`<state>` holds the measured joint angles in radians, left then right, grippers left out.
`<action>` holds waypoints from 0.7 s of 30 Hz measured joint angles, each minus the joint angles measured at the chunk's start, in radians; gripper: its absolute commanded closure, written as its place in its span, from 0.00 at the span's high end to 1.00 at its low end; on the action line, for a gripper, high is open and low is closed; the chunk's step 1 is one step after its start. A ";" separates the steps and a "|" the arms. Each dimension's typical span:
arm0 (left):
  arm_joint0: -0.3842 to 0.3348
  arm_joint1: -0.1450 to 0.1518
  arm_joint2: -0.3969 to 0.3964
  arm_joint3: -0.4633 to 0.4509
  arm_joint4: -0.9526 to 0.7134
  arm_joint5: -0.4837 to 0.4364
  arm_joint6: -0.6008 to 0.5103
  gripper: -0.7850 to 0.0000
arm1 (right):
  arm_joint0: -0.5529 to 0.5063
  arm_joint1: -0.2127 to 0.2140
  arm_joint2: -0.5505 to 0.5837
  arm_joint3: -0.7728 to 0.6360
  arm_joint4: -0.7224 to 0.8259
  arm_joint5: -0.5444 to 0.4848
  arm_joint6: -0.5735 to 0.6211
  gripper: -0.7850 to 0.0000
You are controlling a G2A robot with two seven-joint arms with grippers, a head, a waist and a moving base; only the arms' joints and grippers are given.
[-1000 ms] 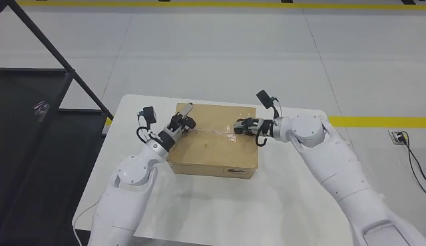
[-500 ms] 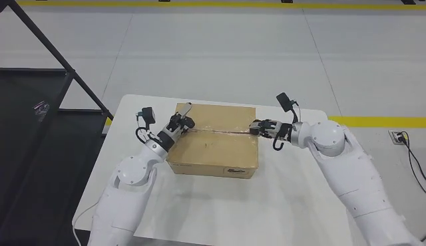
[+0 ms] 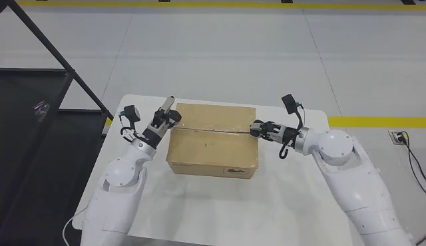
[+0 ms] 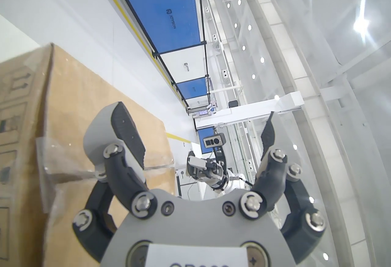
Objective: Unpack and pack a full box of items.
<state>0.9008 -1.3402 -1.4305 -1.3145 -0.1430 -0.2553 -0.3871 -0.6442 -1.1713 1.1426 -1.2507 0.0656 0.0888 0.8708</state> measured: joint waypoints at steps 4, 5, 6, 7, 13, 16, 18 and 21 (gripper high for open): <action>0.027 0.010 -0.054 -0.017 -0.013 -0.002 0.017 1.00 | 0.078 -0.030 -0.099 0.074 0.005 0.025 0.016 0.00; 0.033 0.012 -0.064 -0.019 -0.016 -0.001 0.020 1.00 | 0.098 -0.039 -0.123 0.096 0.009 0.027 0.016 0.00; 0.041 0.014 -0.077 -0.022 -0.021 0.000 0.022 1.00 | 0.125 -0.051 -0.153 0.128 0.015 0.027 0.014 0.00; 0.047 0.015 -0.085 -0.025 -0.024 0.001 0.022 1.00 | 0.144 -0.060 -0.173 0.152 0.022 0.027 0.011 0.00; 0.080 0.024 -0.118 -0.037 -0.035 0.000 0.021 1.00 | 0.245 -0.113 -0.268 0.291 0.066 0.025 0.001 0.00; 0.086 0.026 -0.126 -0.038 -0.043 0.003 0.023 1.00 | 0.279 -0.137 -0.306 0.336 0.073 0.034 -0.006 0.00; 0.089 0.027 -0.129 -0.039 -0.049 0.003 0.021 1.00 | 0.299 -0.153 -0.329 0.364 0.080 0.037 -0.013 0.00; 0.093 0.029 -0.133 -0.040 -0.055 0.001 0.019 1.00 | 0.324 -0.174 -0.355 0.400 0.089 0.033 -0.025 0.00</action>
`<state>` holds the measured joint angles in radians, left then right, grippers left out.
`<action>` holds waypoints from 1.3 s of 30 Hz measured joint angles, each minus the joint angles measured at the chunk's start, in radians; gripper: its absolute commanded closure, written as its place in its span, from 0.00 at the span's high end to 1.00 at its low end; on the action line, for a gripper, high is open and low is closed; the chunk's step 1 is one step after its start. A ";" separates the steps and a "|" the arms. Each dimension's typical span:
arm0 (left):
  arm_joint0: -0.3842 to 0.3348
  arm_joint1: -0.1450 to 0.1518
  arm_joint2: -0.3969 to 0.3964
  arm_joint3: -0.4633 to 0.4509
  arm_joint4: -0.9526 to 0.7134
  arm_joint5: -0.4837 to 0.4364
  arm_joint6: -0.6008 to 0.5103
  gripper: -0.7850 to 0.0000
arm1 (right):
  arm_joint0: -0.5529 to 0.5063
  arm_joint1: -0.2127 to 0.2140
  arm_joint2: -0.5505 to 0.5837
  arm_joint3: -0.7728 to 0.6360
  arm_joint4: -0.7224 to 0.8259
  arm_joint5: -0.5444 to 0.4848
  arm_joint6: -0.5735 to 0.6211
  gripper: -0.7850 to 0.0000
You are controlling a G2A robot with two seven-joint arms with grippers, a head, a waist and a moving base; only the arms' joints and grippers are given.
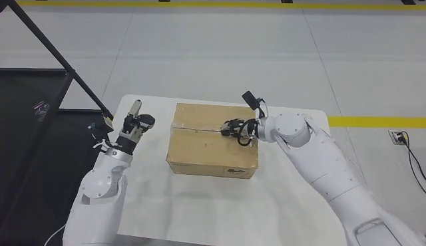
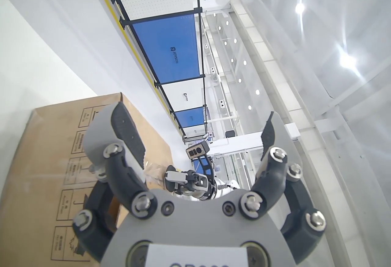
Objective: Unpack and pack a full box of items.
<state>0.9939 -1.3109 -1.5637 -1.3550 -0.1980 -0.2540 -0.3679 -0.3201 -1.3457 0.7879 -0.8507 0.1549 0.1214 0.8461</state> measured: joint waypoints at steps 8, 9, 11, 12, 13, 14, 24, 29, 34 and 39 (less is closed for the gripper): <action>0.016 0.006 -0.016 0.002 -0.012 0.001 -0.001 1.00 | 0.034 -0.042 -0.033 0.025 0.021 -0.055 -0.050 0.00; 0.018 0.007 -0.017 0.002 -0.013 0.001 -0.002 1.00 | 0.038 -0.048 -0.042 0.026 0.015 -0.046 -0.047 0.00; 0.021 0.008 -0.020 0.000 -0.016 0.000 -0.002 1.00 | 0.052 -0.063 -0.068 0.038 0.003 -0.015 -0.035 0.00; 0.023 0.009 -0.022 -0.001 -0.018 0.000 -0.001 1.00 | 0.061 -0.073 -0.083 0.052 0.001 0.000 -0.027 0.00; 0.025 0.010 -0.024 -0.003 -0.019 0.001 0.000 1.00 | 0.068 -0.080 -0.093 0.064 0.001 0.010 -0.022 0.00; 0.027 0.010 -0.026 -0.005 -0.022 0.001 0.000 1.00 | 0.075 -0.088 -0.102 0.078 0.000 0.017 -0.017 0.00; 0.038 0.018 -0.039 -0.011 -0.025 0.004 -0.002 1.00 | 0.124 -0.150 -0.133 0.189 0.029 -0.028 -0.027 0.00; 0.037 0.020 -0.037 -0.011 -0.029 0.003 -0.006 1.00 | 0.126 -0.175 -0.142 0.206 0.039 -0.039 -0.045 0.00; 0.041 0.023 -0.042 -0.008 -0.040 0.001 -0.007 1.00 | 0.138 -0.213 -0.168 0.243 0.046 -0.038 -0.034 0.00; 0.043 0.026 -0.046 -0.002 -0.046 0.000 -0.008 1.00 | 0.145 -0.245 -0.173 0.271 0.064 -0.095 -0.067 0.00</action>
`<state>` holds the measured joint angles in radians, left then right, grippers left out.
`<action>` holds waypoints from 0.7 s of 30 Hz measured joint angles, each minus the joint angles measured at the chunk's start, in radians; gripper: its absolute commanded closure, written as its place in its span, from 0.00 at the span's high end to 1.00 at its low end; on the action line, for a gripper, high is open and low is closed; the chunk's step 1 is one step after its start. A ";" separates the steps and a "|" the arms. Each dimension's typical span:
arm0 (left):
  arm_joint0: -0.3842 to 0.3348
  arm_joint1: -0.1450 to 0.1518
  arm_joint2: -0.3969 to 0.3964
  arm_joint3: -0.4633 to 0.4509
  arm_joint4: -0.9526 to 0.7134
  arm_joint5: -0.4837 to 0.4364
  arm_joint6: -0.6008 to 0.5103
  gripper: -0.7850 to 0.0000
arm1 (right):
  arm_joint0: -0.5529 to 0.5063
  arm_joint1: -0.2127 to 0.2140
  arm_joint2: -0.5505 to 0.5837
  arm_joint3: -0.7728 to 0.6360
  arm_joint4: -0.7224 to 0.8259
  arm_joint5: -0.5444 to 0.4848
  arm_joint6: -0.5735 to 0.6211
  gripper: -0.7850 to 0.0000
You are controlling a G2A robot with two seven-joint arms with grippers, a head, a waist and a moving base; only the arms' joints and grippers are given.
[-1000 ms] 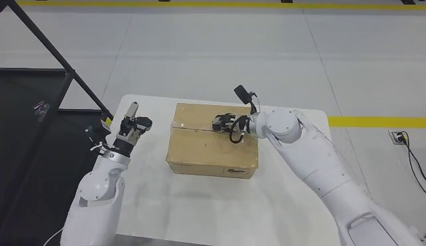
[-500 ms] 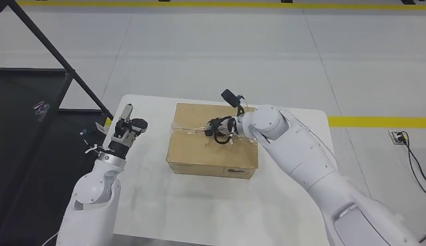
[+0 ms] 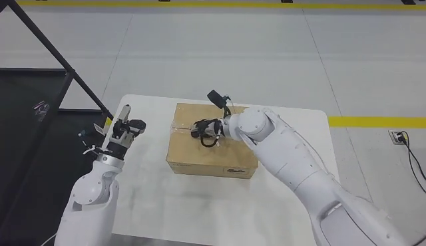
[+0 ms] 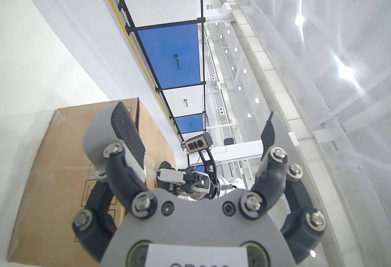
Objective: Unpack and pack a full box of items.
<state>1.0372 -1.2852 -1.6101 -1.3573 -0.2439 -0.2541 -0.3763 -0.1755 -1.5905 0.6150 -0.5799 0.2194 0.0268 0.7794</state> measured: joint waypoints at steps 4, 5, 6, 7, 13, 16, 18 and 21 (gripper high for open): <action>0.000 0.002 0.002 0.001 -0.003 0.002 -0.001 1.00 | -0.005 -0.027 0.001 0.025 0.027 -0.030 -0.041 0.00; 0.000 0.002 0.003 0.001 -0.004 0.002 -0.001 1.00 | -0.005 -0.034 -0.003 0.031 0.026 -0.032 -0.042 0.00; 0.000 0.002 0.003 0.002 -0.006 0.002 -0.002 1.00 | -0.005 -0.040 -0.009 0.037 0.023 -0.031 -0.038 0.00; 0.000 0.003 0.004 0.002 -0.007 0.001 -0.002 1.00 | -0.002 -0.049 -0.016 0.047 0.018 -0.027 -0.028 0.00; 0.000 0.005 0.005 0.008 -0.010 0.001 -0.004 1.00 | 0.026 -0.081 -0.030 0.105 -0.001 -0.044 0.007 0.00; -0.001 0.007 0.006 0.010 -0.012 0.004 -0.006 1.00 | 0.039 -0.085 -0.020 0.134 -0.003 -0.071 0.010 0.00; -0.003 0.007 0.009 0.011 -0.012 0.006 -0.006 1.00 | 0.049 -0.083 -0.014 0.154 -0.015 -0.083 0.029 0.00; -0.005 0.008 0.013 0.011 -0.014 0.005 -0.008 1.00 | 0.059 -0.077 -0.003 0.175 -0.025 -0.096 0.053 0.00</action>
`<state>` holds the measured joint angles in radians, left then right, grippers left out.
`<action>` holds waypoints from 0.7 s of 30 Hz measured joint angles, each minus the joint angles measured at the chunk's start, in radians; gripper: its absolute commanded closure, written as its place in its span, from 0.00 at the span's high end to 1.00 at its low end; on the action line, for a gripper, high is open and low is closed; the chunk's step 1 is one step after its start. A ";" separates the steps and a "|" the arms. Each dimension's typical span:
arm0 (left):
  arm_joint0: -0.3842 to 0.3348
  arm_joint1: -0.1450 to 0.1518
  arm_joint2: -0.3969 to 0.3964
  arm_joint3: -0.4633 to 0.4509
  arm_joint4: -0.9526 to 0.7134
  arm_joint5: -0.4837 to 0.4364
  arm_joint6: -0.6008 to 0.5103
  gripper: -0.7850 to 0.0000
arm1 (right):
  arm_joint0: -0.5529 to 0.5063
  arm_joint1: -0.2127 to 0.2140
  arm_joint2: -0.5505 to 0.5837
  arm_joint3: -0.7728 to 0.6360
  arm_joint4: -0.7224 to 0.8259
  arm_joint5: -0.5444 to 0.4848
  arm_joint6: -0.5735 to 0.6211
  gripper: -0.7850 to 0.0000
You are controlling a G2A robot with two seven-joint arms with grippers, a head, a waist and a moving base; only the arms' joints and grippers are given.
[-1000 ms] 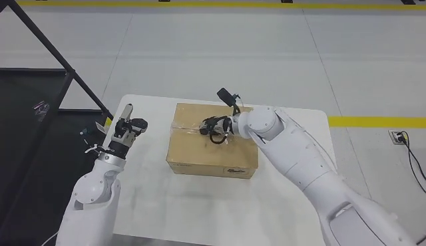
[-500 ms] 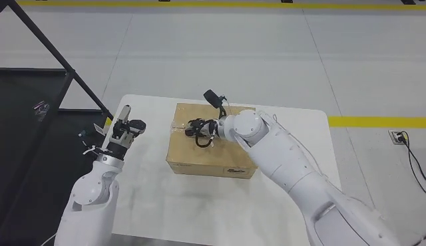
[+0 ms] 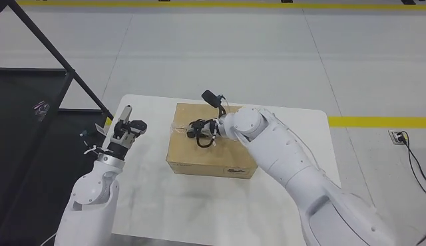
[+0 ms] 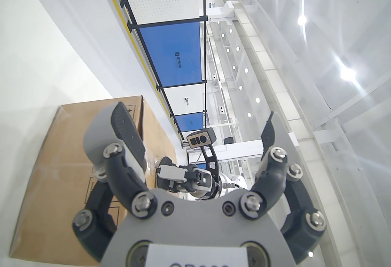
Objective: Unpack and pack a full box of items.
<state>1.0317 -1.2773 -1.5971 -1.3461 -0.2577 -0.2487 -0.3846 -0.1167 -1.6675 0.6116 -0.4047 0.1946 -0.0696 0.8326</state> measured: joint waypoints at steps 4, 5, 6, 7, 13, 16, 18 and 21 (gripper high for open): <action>-0.006 0.001 0.007 0.001 0.001 0.003 -0.001 1.00 | 0.005 0.016 0.018 0.026 -0.022 -0.011 0.015 0.00; -0.007 0.001 0.010 0.001 0.002 0.003 -0.001 1.00 | 0.005 0.020 0.023 0.029 -0.026 -0.012 0.018 0.00; -0.009 0.001 0.012 0.002 0.002 0.002 -0.001 1.00 | 0.003 0.025 0.028 0.032 -0.032 -0.014 0.022 0.00; -0.010 0.001 0.014 0.003 0.003 0.002 -0.001 1.00 | 0.002 0.030 0.032 0.033 -0.037 -0.016 0.026 0.00; -0.019 0.002 0.027 0.010 0.005 0.003 0.001 1.00 | -0.017 0.066 0.071 0.031 -0.050 -0.044 0.051 0.00; -0.024 0.002 0.035 0.015 0.007 0.004 0.001 1.00 | -0.027 0.087 0.094 0.019 -0.058 -0.046 0.051 0.00; -0.029 0.002 0.041 0.017 0.009 0.004 0.004 1.00 | -0.036 0.103 0.110 0.006 -0.064 -0.046 0.052 0.00; -0.034 0.001 0.048 0.021 0.011 0.005 0.005 1.00 | -0.048 0.123 0.132 -0.013 -0.071 -0.036 0.056 0.00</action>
<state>0.9977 -1.2759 -1.5491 -1.3249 -0.2469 -0.2438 -0.3792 -0.1650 -1.5440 0.7439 -0.4172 0.1233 -0.1060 0.8890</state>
